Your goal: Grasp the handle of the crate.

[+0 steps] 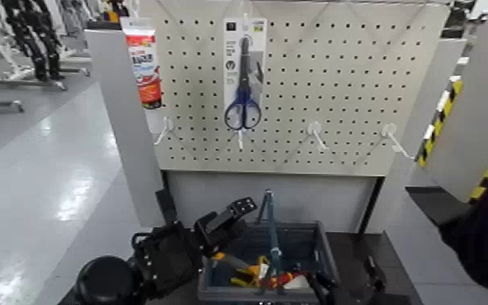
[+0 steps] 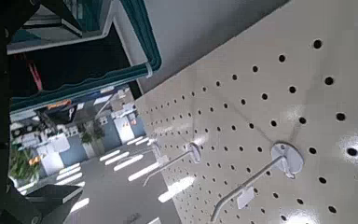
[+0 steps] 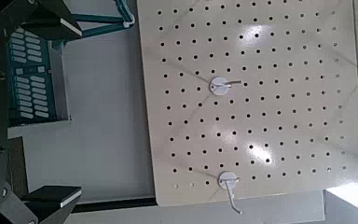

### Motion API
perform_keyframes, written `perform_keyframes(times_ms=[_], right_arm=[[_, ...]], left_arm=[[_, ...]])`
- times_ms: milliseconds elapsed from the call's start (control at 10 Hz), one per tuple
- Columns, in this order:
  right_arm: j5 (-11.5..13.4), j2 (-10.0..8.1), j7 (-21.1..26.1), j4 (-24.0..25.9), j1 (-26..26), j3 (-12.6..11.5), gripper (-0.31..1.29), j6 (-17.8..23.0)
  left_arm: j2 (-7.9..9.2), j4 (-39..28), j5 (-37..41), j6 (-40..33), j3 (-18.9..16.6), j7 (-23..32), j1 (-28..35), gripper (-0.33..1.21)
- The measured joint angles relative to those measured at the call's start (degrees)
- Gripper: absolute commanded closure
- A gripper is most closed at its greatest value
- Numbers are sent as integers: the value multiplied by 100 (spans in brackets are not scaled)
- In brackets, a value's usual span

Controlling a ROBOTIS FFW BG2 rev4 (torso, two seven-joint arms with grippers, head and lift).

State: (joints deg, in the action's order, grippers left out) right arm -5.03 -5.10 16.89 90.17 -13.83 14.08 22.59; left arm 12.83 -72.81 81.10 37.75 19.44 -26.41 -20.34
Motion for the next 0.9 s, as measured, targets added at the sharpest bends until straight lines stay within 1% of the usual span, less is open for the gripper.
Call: perform_keyframes(times_ms=[100, 300, 500, 700, 900], right_arm=[[-9, -1, -2, -7, 11, 14, 13, 0], [-34, -9, -3, -32, 40, 52, 13, 10], [-50, -16, -2, -54, 65, 81, 13, 21], [-75, -23, -3, -85, 103, 125, 13, 35], [-86, -27, -8, -110, 134, 154, 13, 45]], left_arm=[[-26, 298, 133, 153, 144, -172, -215, 14], [-73, 826, 440, 366, 426, -293, -589, 14], [-141, 1232, 649, 436, 571, -343, -797, 14], [-215, 1690, 892, 452, 794, -521, -1004, 14], [-262, 1978, 1041, 483, 1007, -622, -1160, 16]])
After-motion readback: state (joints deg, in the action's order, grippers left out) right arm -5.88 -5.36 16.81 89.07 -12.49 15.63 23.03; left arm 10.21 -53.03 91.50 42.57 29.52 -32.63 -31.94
